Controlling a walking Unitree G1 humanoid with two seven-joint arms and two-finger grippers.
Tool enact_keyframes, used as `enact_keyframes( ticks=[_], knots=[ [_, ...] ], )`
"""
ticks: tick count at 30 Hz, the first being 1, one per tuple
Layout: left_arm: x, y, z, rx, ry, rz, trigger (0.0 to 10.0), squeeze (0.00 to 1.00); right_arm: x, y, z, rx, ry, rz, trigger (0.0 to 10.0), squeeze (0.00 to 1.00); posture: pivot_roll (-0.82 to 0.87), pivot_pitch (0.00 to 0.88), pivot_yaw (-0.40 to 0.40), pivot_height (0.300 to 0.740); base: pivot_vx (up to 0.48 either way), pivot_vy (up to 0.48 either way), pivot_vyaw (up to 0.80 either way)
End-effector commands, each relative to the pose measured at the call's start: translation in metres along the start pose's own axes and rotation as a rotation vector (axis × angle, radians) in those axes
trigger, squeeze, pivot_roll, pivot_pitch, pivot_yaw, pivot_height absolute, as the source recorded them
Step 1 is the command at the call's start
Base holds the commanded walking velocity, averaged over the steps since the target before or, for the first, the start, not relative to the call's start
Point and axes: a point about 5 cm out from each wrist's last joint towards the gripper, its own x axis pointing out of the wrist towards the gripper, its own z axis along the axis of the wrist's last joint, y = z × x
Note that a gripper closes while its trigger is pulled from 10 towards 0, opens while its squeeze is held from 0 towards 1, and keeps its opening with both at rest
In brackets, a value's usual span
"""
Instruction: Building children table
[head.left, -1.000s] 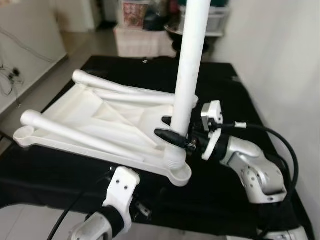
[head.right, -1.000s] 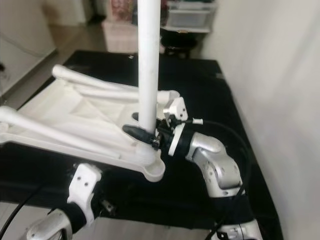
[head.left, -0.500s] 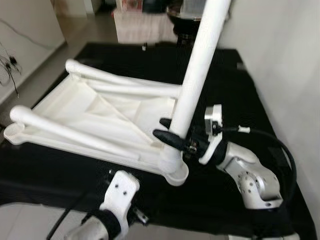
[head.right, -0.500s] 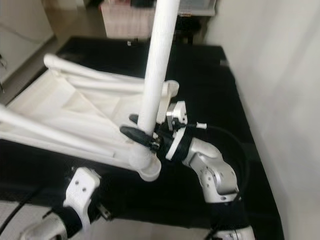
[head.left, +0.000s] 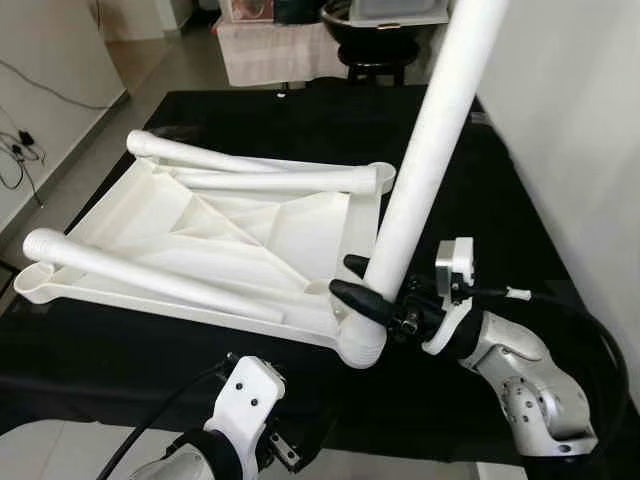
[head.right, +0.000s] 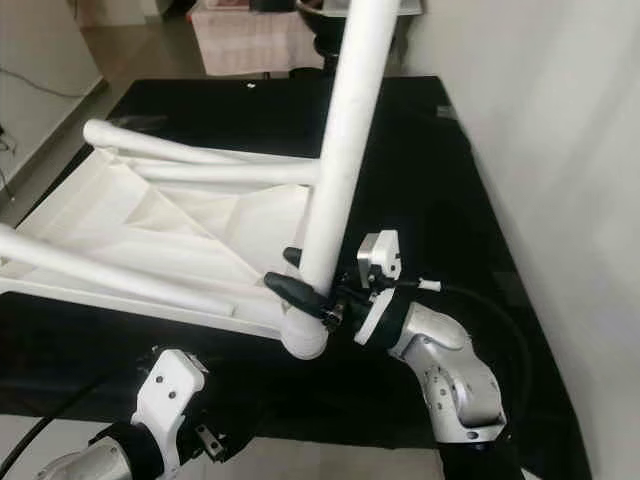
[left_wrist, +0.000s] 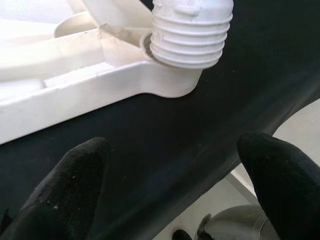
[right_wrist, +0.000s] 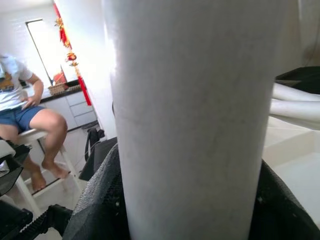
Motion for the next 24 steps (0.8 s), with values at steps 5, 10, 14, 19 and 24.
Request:
enact_keyframes(
  ticks=[5,10,14,19,24],
  knots=[
    [-0.006,-0.001,-0.001,-0.015,0.018,-0.029,10.0,0.0,0.007,0.009,0.001,-0.122,0.044,0.076,10.0,0.0,-0.02,0.254,0.012,0.74,0.0,0.0,0.0],
    [-0.007,-0.002,0.001,-0.023,0.013,-0.037,10.0,0.0,0.016,0.005,0.005,-0.201,0.058,0.077,10.0,0.0,-0.02,0.272,0.009,0.74,0.0,0.0,0.0],
    [-0.009,-0.004,0.003,-0.03,0.003,-0.036,10.0,0.0,0.017,-0.003,0.009,-0.221,0.066,0.07,10.0,0.0,-0.01,0.293,-0.006,0.74,0.0,0.0,0.0],
    [-0.01,-0.006,0.005,-0.037,-0.004,-0.036,10.0,0.0,0.009,-0.011,0.014,-0.19,0.066,0.102,10.0,0.0,0.0,0.31,-0.012,0.74,0.0,0.0,0.0],
    [-0.011,-0.007,0.006,-0.04,-0.007,-0.04,10.0,0.0,0.001,-0.012,0.018,-0.156,0.057,0.141,10.0,0.0,0.0,0.318,-0.009,0.74,0.0,0.0,0.0]
  ],
)
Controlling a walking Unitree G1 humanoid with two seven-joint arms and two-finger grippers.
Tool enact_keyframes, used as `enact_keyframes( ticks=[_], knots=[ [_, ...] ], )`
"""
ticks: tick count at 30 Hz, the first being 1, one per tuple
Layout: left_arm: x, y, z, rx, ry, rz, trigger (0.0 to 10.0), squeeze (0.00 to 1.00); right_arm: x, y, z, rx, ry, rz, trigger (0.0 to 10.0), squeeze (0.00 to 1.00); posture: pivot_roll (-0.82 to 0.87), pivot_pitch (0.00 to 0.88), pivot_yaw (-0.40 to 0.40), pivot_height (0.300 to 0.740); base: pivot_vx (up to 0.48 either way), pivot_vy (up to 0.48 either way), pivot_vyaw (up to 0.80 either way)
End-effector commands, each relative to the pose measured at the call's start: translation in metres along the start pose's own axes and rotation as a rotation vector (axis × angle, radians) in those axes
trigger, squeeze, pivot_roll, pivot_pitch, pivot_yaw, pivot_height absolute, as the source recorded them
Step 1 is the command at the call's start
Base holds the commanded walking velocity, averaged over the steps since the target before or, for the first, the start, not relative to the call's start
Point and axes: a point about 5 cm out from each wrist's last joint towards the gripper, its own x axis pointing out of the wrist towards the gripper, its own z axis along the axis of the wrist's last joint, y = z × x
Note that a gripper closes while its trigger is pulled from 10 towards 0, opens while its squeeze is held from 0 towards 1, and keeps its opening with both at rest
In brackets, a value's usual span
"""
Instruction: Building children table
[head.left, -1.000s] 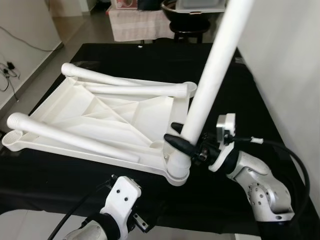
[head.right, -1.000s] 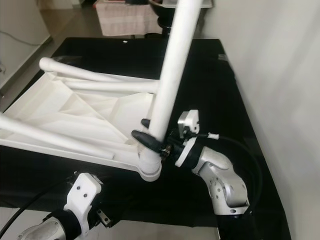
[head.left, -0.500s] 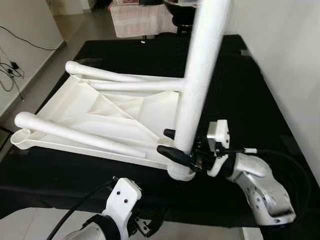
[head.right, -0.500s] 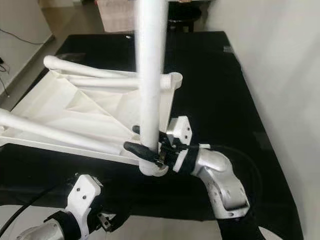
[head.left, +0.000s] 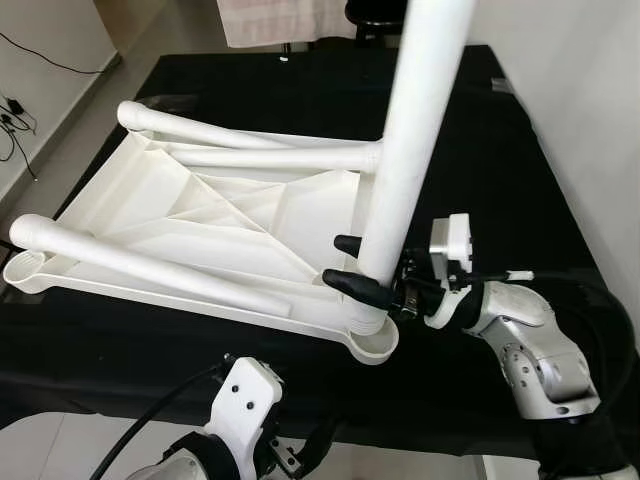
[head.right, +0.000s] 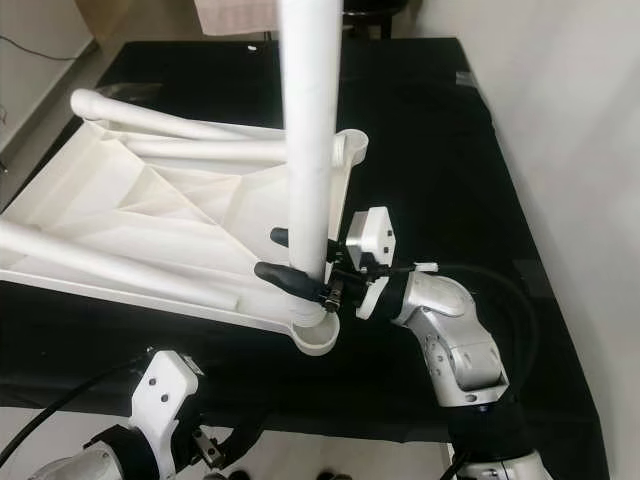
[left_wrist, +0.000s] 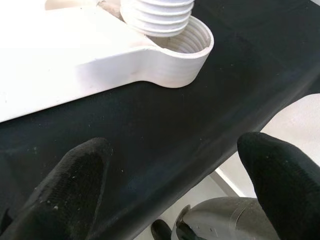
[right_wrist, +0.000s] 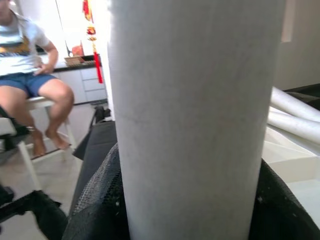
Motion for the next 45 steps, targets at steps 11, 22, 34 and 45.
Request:
enact_keyframes(
  ticks=[11,22,34,45],
  knots=[
    [-0.003,-0.002,0.0,-0.018,0.005,-0.012,10.0,0.0,-0.015,0.015,-0.012,0.084,0.053,0.091,10.0,0.0,0.0,0.318,-0.003,0.74,0.0,0.0,0.0],
    [-0.002,-0.001,0.001,-0.024,0.0,-0.014,10.0,0.0,-0.015,0.026,-0.019,0.049,0.132,0.165,10.0,0.0,-0.01,0.318,-0.001,0.74,0.0,0.0,0.0],
    [0.0,-0.001,0.002,-0.024,-0.006,-0.014,10.0,0.0,-0.002,0.021,-0.013,0.007,0.121,0.171,10.0,0.0,-0.01,0.322,-0.012,0.74,0.0,0.0,0.0],
    [0.0,-0.003,0.002,-0.031,-0.01,-0.016,10.0,0.0,0.005,0.025,-0.01,0.018,0.085,0.193,10.0,0.0,-0.01,0.324,-0.016,0.74,0.0,0.0,0.0]
  ],
)
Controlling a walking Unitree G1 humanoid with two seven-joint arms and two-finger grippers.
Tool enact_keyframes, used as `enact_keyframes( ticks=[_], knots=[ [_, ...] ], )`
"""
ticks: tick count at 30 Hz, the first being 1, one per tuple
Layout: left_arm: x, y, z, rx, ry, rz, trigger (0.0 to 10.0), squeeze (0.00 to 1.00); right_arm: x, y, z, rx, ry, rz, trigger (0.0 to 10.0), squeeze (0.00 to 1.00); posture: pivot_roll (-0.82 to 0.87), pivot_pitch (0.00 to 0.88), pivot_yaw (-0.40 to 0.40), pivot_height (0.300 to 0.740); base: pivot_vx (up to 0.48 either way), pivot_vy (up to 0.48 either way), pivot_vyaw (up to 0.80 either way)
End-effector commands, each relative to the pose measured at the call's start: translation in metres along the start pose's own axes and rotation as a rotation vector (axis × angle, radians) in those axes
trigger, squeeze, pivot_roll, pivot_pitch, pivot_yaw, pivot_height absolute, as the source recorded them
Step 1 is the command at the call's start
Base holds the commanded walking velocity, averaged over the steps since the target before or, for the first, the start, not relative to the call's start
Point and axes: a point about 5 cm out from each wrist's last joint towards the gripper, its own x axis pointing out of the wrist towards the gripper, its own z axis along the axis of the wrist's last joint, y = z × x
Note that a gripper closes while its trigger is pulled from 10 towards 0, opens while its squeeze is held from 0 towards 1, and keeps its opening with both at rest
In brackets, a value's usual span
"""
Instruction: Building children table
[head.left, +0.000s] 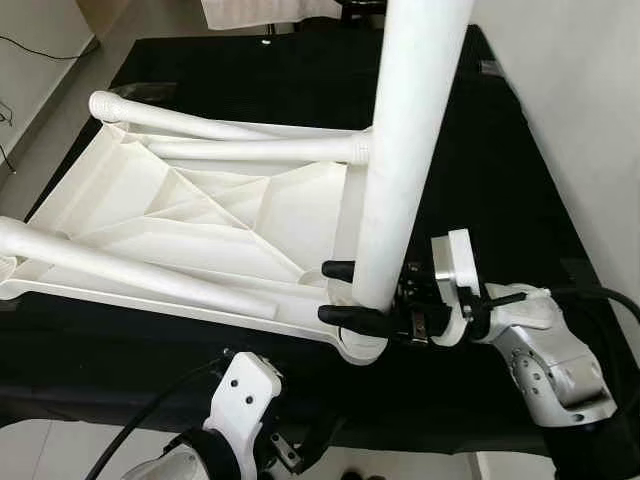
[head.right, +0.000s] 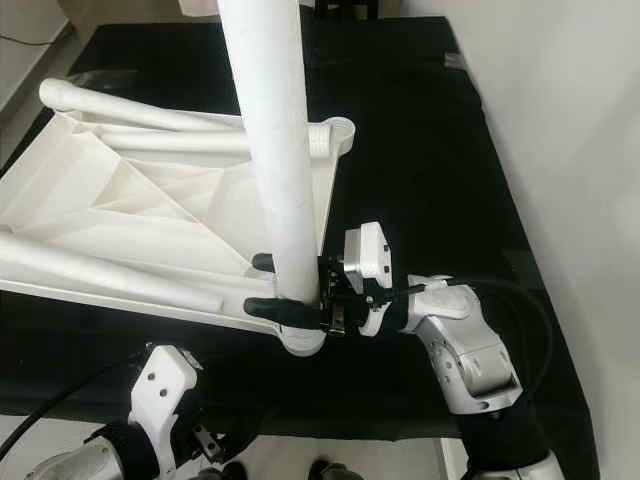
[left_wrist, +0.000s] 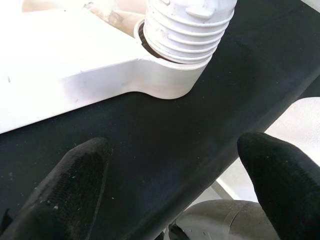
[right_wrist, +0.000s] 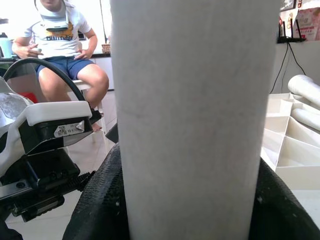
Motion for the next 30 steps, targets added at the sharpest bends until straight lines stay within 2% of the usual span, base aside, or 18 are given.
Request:
enact_keyframes(
  ticks=[1,20,26,30],
  knots=[
    [-0.002,-0.004,-0.002,-0.022,0.014,-0.012,10.0,0.0,0.003,0.007,-0.016,0.07,0.043,0.018,10.0,0.0,-0.01,0.324,-0.016,0.74,0.0,0.0,0.0],
    [-0.001,-0.006,-0.003,-0.025,0.016,-0.019,10.0,0.0,0.016,0.016,-0.014,0.092,0.021,0.163,10.0,0.0,0.0,0.311,-0.019,0.74,0.0,0.0,0.0],
    [0.0,-0.007,-0.002,-0.028,0.011,-0.02,10.0,0.0,0.018,0.01,-0.013,0.073,0.03,0.157,10.0,0.0,0.0,0.318,-0.023,0.74,0.0,0.0,0.0],
    [0.0,-0.007,0.0,-0.029,0.007,-0.017,10.0,0.0,0.015,-0.002,-0.013,0.057,0.04,0.097,10.0,0.0,-0.01,0.32,-0.025,0.74,0.0,0.0,0.0]
  ],
)
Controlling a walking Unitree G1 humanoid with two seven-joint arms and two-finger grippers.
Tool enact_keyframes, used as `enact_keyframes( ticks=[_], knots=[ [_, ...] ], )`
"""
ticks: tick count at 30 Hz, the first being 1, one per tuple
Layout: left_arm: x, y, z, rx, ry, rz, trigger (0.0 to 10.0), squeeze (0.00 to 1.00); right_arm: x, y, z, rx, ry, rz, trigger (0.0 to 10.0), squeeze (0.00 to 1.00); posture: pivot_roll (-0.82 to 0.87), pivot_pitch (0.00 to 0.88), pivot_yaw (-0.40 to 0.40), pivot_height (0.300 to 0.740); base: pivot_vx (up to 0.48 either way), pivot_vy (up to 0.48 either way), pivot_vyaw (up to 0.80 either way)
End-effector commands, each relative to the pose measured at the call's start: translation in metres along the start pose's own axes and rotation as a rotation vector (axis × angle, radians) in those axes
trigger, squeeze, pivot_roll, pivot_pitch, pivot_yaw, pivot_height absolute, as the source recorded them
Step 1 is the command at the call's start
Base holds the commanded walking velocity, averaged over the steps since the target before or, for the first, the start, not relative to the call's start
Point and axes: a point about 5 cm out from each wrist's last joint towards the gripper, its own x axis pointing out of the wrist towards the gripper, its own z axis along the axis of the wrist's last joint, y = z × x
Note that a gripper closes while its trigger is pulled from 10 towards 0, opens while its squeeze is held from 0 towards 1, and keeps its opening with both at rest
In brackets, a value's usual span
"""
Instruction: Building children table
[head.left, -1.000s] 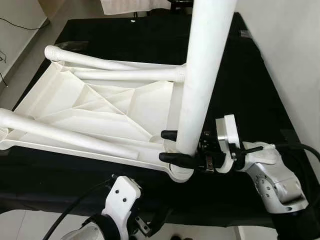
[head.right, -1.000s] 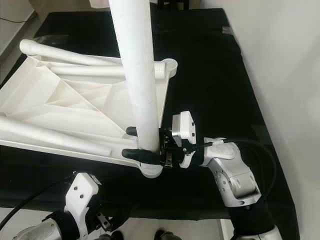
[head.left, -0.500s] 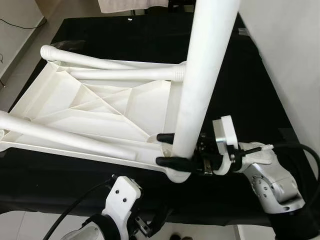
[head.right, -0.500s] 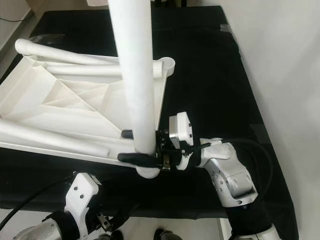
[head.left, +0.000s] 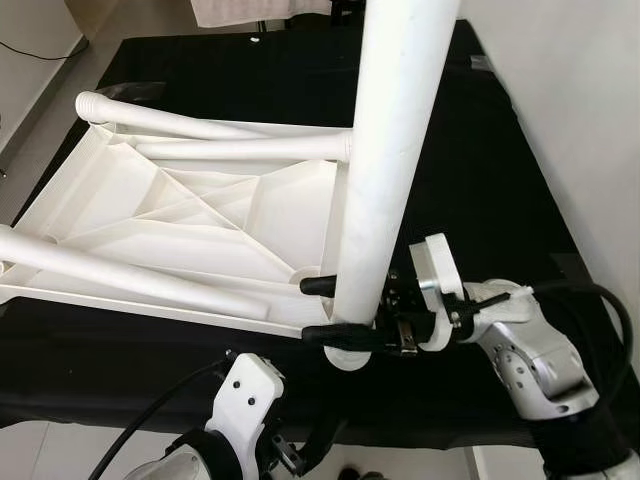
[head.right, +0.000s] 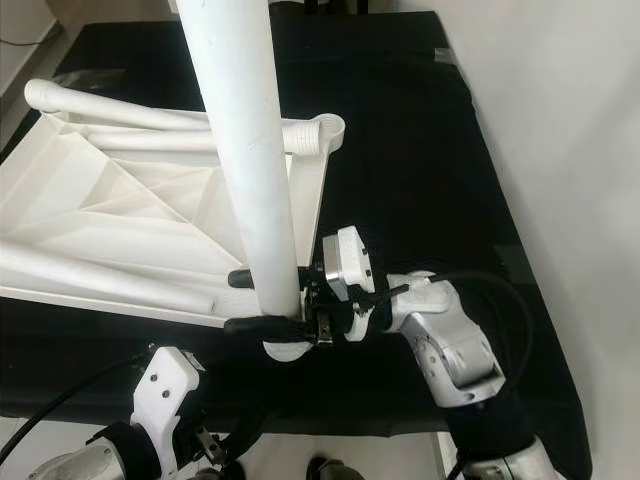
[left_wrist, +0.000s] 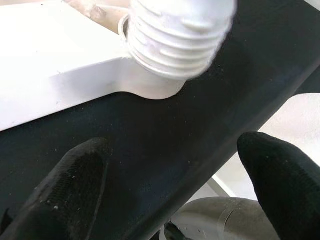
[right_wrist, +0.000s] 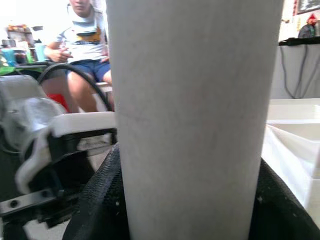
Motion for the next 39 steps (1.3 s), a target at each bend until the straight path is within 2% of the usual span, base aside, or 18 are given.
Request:
enact_keyframes(
  ticks=[1,14,21,27,32,37,39],
  knots=[
    [-0.001,-0.005,0.0,-0.019,0.003,-0.014,10.0,0.0,-0.001,0.001,-0.014,0.045,0.051,-0.021,10.0,0.0,-0.01,0.32,-0.025,0.74,0.0,0.0,0.0],
    [-0.001,-0.004,0.0,-0.02,0.004,-0.011,10.0,0.0,-0.004,-0.002,-0.015,0.04,0.06,-0.036,10.0,0.0,-0.01,0.323,-0.022,0.74,0.0,0.0,0.0],
    [-0.002,-0.003,-0.001,-0.02,0.009,-0.013,10.0,0.0,-0.001,0.014,-0.02,0.057,0.08,0.065,10.0,0.0,0.0,0.324,-0.019,0.74,0.0,0.0,0.0],
    [-0.002,-0.003,-0.002,-0.018,0.011,-0.012,10.0,0.0,0.0,0.015,-0.023,0.07,0.098,0.101,10.0,0.0,0.0,0.324,-0.019,0.74,0.0,0.0,0.0],
    [-0.003,-0.004,-0.002,-0.018,0.011,-0.011,10.0,0.0,0.0,0.01,-0.023,0.069,0.102,0.089,10.0,0.0,0.0,0.324,-0.023,0.74,0.0,0.0,0.0],
    [-0.003,-0.004,-0.002,-0.02,0.009,-0.007,10.0,0.0,-0.003,0.008,-0.028,0.061,0.136,-0.004,10.0,0.0,0.0,0.327,-0.028,0.74,0.0,0.0,0.0],
    [-0.003,-0.004,-0.002,-0.02,0.009,-0.007,10.0,0.0,-0.003,0.008,-0.028,0.061,0.136,-0.004,10.0,0.0,0.0,0.327,-0.028,0.74,0.0,0.0,0.0]
  ],
)
